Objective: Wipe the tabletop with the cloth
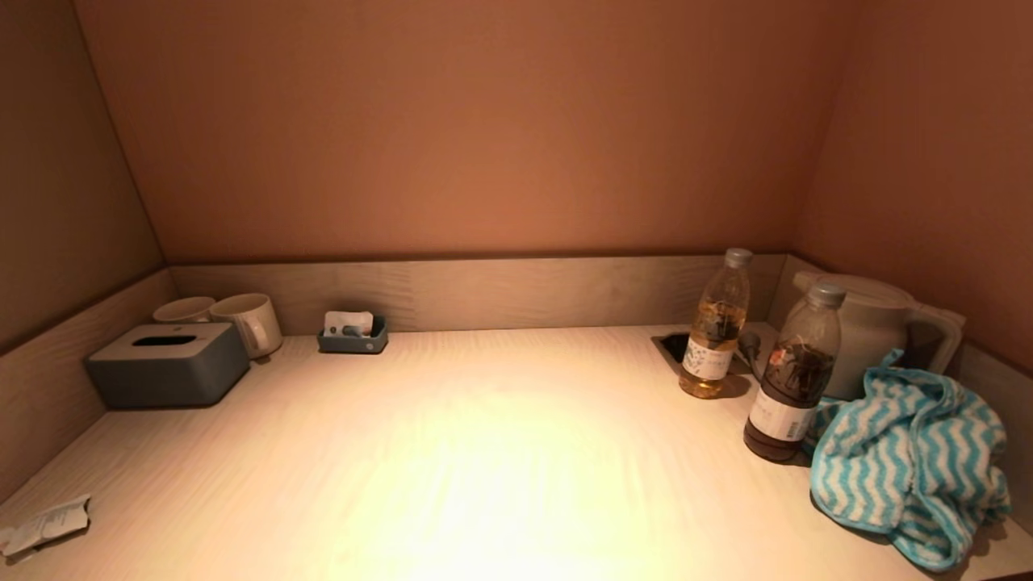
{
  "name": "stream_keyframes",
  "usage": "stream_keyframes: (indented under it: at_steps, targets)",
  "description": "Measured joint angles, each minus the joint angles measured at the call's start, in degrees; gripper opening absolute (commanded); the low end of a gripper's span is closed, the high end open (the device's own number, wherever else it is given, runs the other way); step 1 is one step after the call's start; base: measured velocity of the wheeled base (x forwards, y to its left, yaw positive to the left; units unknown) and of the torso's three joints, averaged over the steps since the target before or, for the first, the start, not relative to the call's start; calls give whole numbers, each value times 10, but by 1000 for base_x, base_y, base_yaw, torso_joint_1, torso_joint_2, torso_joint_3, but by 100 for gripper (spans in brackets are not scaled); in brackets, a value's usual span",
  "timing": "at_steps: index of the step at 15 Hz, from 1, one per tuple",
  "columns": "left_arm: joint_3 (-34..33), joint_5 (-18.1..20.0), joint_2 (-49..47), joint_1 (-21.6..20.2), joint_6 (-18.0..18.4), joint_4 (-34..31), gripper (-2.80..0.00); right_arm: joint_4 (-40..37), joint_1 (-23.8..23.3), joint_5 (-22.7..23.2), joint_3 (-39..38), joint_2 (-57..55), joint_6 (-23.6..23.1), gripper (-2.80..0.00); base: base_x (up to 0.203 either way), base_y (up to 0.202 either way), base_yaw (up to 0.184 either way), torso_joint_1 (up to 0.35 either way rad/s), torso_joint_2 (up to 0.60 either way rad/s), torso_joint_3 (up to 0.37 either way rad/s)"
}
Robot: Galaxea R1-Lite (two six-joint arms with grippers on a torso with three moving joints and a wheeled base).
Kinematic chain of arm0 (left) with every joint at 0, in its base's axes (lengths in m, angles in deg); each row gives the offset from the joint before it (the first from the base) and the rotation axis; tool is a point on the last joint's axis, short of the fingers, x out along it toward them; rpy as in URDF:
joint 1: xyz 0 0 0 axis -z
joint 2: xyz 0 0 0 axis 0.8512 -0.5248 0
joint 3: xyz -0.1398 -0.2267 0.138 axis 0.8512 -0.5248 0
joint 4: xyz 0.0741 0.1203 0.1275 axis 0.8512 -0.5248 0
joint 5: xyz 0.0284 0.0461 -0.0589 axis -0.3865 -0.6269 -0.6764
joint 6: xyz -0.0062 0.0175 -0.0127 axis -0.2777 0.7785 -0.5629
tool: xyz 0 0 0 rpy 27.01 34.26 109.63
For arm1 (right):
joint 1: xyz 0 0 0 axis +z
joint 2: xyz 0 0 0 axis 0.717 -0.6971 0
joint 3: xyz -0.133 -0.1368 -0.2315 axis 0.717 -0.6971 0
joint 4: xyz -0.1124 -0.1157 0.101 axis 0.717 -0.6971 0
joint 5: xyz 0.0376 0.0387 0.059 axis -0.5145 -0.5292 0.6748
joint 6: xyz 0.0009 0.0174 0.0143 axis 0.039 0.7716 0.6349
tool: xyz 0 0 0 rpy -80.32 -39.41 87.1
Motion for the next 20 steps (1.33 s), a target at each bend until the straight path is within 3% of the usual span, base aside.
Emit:
stream_keyframes:
  at_steps: [4,9,12,16,20]
  targets:
    - [0,0,0,0,0,0,-280,103,0,-36,-112,0,-13,-280,0,0,0,0,0,0]
    - [0,0,0,0,0,0,-280,220,0,-34,-214,0,-14,-280,0,0,0,0,0,0]
    - [0,0,0,0,0,0,-280,267,0,-22,-236,0,-11,-280,0,0,0,0,0,0]
    - [0,0,0,0,0,0,-280,275,0,-10,-240,0,-8,-280,0,0,0,0,0,0]
    - [0,0,0,0,0,0,-280,237,0,1,-240,0,-3,-280,0,0,0,0,0,0]
